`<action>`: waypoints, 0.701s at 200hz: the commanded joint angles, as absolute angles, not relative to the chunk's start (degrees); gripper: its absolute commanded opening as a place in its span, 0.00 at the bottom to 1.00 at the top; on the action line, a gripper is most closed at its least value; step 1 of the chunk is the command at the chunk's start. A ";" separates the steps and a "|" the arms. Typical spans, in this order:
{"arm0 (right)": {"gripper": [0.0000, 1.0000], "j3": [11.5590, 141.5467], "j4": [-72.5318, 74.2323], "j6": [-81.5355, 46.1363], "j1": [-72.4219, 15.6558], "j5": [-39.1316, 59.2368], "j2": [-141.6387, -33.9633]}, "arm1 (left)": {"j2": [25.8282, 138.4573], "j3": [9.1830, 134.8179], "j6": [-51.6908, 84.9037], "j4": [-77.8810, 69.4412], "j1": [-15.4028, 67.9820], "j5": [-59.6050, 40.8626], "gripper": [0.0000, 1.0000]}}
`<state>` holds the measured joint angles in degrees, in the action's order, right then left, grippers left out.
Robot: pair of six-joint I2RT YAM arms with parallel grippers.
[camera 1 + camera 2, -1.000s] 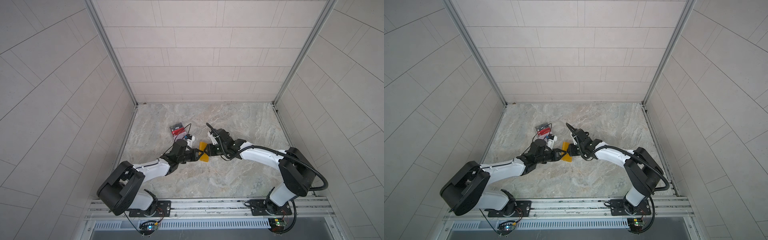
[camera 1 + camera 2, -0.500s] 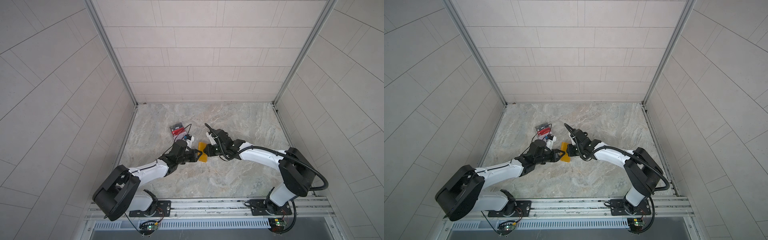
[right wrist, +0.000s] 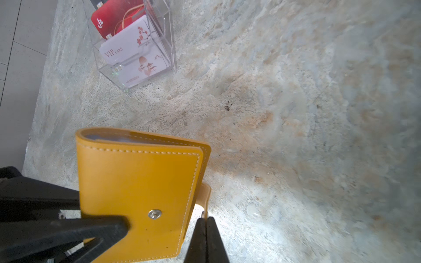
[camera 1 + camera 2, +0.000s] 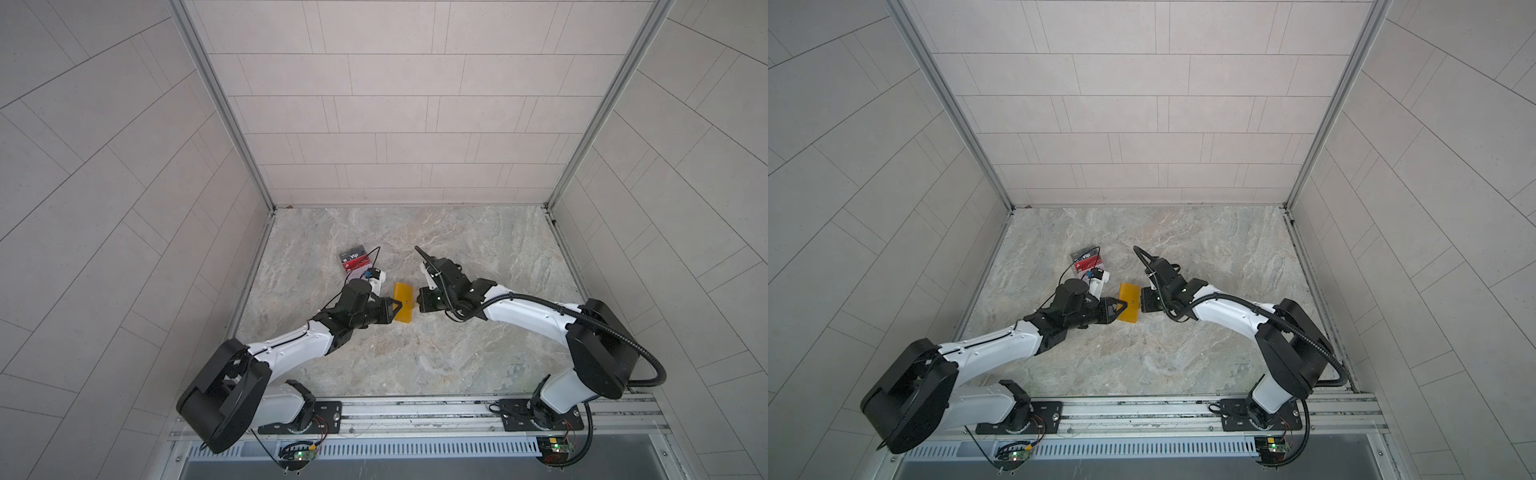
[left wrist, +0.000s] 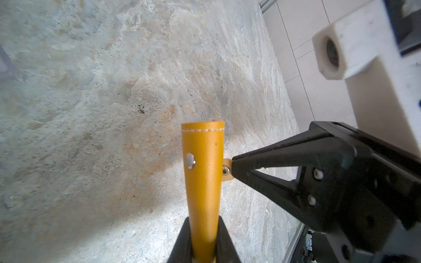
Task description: Take the credit cards out of the card holder
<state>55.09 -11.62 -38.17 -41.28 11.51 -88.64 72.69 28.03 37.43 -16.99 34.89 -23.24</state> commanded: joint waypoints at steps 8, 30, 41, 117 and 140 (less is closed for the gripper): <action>0.07 51.65 -11.46 -37.53 -40.20 8.36 -83.75 | 69.94 29.94 36.43 -18.32 34.85 -27.39 0.00; 0.10 48.71 -9.33 -37.35 -39.50 8.49 -80.44 | 68.77 30.38 37.59 -20.44 34.64 -30.54 0.00; 0.10 47.47 -8.39 -37.63 -39.18 8.43 -78.82 | 68.24 30.58 38.28 -21.49 34.50 -31.87 0.00; 0.17 35.84 7.06 -39.55 -37.29 9.56 -67.33 | 68.29 29.72 46.25 -34.63 32.28 -40.88 0.00; 0.24 32.71 9.02 -39.66 -37.04 10.30 -64.03 | 68.71 29.45 48.51 -38.45 31.60 -42.33 0.00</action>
